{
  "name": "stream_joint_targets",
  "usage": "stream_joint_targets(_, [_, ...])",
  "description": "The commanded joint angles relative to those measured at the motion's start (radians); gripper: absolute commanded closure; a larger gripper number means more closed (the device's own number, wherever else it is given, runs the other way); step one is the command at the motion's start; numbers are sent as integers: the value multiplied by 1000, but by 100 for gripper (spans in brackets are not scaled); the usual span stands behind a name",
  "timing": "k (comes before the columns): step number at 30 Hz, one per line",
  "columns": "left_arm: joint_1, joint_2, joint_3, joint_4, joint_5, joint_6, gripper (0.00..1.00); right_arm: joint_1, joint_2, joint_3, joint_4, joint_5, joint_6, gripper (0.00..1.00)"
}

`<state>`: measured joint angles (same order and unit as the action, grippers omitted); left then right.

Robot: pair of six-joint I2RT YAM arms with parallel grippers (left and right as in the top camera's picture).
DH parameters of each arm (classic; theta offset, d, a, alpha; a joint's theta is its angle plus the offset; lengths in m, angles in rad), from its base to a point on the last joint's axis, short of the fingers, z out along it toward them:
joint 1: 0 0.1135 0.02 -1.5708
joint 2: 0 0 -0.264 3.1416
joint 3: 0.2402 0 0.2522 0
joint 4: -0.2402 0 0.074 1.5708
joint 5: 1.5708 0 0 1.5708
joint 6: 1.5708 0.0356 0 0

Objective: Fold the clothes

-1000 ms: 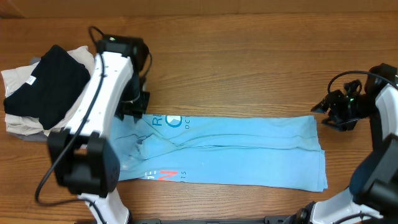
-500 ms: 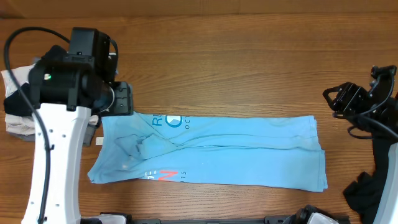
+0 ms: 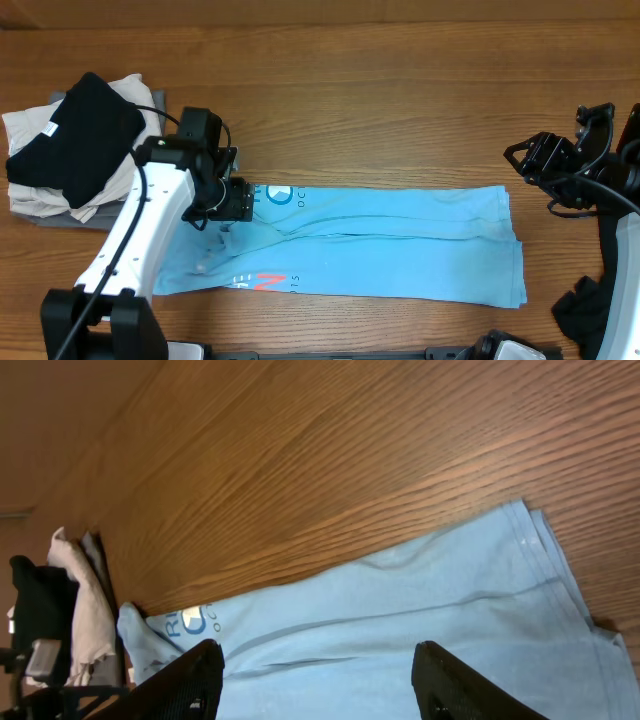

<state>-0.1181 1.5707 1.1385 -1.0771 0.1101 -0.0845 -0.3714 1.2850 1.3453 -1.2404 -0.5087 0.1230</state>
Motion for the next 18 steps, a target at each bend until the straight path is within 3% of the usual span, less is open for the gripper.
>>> stream_joint_targets(1, [-4, 43, -47, 55, -52, 40, 19, 6, -3, 2, 7, 2, 0, 35])
stream_joint_targets(7, [-4, 159, -64, 135, -13, 98, 25, 6, -3, 2, 5, 2, 0, 35])
stream_joint_targets(10, [-4, 202, -64, 143, 94, 158, 42, 6, -3, 2, 5, 2, 0, 35])
stream_joint_targets(15, [-7, 224, -64, 109, 152, 188, 82, 6, -3, 2, 5, 2, 0, 35])
stream_joint_targets(18, [-5, 214, -61, 76, 153, 197, 95, 6, -3, 2, 5, 2, 0, 35])
